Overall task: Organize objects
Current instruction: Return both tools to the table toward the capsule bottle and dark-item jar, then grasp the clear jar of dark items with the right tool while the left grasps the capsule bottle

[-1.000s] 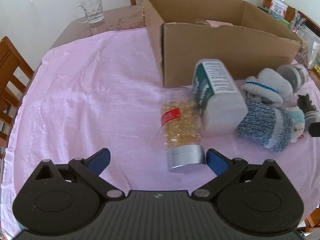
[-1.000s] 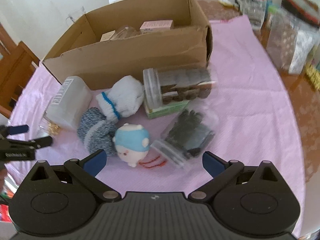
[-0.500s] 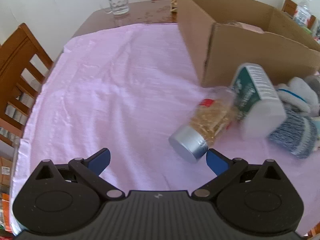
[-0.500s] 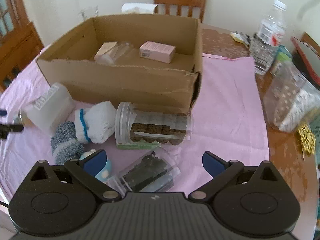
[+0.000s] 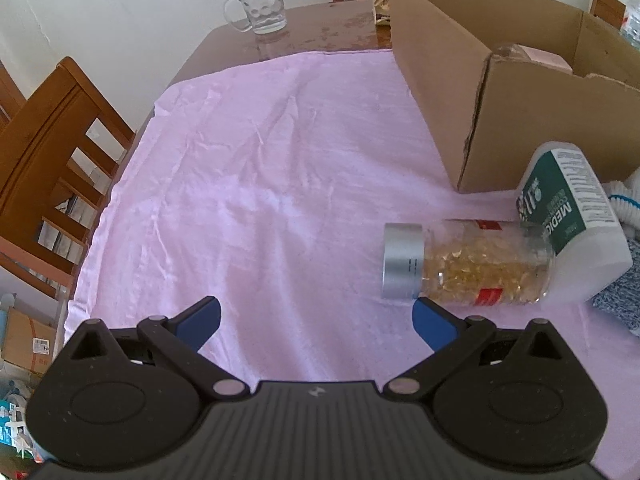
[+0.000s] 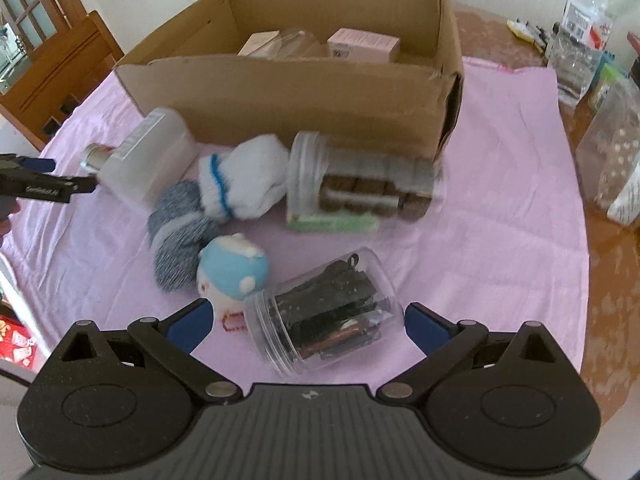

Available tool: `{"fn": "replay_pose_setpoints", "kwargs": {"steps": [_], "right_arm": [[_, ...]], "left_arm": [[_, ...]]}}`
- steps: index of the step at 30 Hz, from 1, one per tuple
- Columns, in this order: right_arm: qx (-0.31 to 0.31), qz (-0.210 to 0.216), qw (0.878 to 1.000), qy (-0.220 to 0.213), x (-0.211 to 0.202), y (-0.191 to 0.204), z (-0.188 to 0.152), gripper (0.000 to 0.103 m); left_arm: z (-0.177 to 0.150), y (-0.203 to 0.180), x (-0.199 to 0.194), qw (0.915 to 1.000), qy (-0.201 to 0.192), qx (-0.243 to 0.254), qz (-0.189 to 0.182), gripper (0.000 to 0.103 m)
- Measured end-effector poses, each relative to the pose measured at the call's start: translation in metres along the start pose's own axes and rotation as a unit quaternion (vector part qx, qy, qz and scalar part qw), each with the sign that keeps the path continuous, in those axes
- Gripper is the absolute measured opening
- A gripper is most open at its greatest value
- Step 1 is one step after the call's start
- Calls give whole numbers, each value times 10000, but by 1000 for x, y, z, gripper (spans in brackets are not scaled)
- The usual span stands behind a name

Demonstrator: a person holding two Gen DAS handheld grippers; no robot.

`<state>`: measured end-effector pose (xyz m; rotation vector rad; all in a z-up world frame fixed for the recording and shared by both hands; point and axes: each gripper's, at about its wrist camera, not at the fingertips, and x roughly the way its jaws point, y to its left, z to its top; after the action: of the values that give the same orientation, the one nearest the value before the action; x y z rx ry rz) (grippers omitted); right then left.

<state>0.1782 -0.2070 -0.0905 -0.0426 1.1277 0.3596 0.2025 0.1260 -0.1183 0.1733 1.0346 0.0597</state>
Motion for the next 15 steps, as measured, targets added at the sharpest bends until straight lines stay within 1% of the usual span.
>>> {"fn": "replay_pose_setpoints", "kwargs": {"steps": [1, 3, 7, 10, 13, 15], "right_arm": [[4, 9, 10000, 19, -1, 2, -2, 103], [28, -11, 10000, 10, -2, 4, -5, 103], [105, -51, 9999, -34, -3, 3, -8, 103], [171, -42, 9998, -67, -2, 2, -8, 103], [207, -38, 9997, -100, -2, 2, -8, 103], [212, -42, 9997, -117, -2, 2, -9, 103]], "left_arm": [[0, -1, 0, 10000, 14, 10, -21, 102], [-3, -2, -3, 9998, 33, 43, -184, 102], [-10, -11, -14, 9979, 28, 139, -626, 102], [-10, -21, -23, 9951, -100, 105, -974, 102], [-6, -28, -25, 9941, -206, -3, -1060, 102], [-2, -30, -24, 9943, -212, -83, -1045, 102]]}}
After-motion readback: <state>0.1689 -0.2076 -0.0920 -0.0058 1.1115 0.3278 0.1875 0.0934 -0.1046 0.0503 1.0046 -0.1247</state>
